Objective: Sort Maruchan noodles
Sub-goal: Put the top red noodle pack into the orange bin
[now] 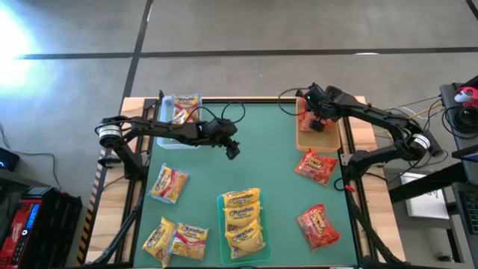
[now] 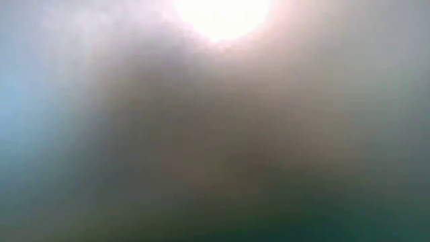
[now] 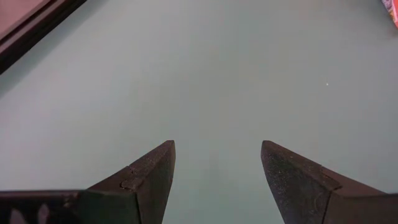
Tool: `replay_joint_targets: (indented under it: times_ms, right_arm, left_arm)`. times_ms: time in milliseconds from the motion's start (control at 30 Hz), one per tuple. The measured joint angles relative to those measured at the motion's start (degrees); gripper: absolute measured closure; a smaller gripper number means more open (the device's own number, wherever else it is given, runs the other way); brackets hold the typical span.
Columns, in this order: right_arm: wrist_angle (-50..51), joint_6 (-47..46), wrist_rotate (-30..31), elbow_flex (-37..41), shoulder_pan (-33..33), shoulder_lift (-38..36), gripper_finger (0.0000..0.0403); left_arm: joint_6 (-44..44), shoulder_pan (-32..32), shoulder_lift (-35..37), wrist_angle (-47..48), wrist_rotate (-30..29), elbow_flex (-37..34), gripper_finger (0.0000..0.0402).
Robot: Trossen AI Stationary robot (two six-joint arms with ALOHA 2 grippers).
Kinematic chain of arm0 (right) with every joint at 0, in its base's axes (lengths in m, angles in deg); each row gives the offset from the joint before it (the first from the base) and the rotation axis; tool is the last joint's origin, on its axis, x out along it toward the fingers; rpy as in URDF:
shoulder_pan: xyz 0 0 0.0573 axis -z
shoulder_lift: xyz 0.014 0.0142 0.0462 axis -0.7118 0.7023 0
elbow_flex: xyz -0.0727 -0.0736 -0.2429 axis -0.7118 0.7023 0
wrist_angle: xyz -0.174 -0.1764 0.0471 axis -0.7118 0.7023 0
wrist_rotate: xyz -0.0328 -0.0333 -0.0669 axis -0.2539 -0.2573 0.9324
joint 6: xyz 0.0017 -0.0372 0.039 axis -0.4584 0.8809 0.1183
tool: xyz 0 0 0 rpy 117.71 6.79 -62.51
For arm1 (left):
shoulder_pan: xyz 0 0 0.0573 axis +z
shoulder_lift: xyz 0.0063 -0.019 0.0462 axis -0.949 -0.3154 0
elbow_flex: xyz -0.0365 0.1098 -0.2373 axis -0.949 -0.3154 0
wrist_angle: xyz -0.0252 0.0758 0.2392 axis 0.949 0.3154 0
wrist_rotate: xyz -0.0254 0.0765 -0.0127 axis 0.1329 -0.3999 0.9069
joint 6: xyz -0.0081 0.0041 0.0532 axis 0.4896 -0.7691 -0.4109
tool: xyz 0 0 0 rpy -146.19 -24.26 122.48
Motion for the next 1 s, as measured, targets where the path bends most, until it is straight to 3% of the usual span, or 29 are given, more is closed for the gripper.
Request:
replay_joint_targets:
  times_ms: [267, 333, 533, 600, 1000]
  right_arm:
    - [5.3, -15.8, -1.8, -9.3, 0.0, 0.0, 0.0362]
    - [6.9, -19.9, -8.7, -11.0, 0.0, 0.0, 0.0362]
    - [10.5, -27.0, -43.5, -12.0, -1.9, -0.1, 0.0362]
    - [10.3, -29.1, -48.4, -10.5, -4.6, -0.4, 0.0362]
    - [10.5, -45.5, -45.3, -1.6, -27.4, -0.9, 0.0363]
  left_arm:
    - [0.0, 0.0, 0.0, 0.0, 0.0, 0.0, 0.0178]
    - [0.0, 0.0, 0.0, 0.0, 0.0, 0.0, 0.0178]
    - [-0.5, 0.0, 0.0, -0.1, 0.0, 0.0, 0.0178]
    - [-0.9, 0.0, 0.0, -0.5, 0.0, 0.0, 0.0178]
    - [-2.1, -2.9, 0.0, -9.4, 0.0, 0.0, 0.0178]
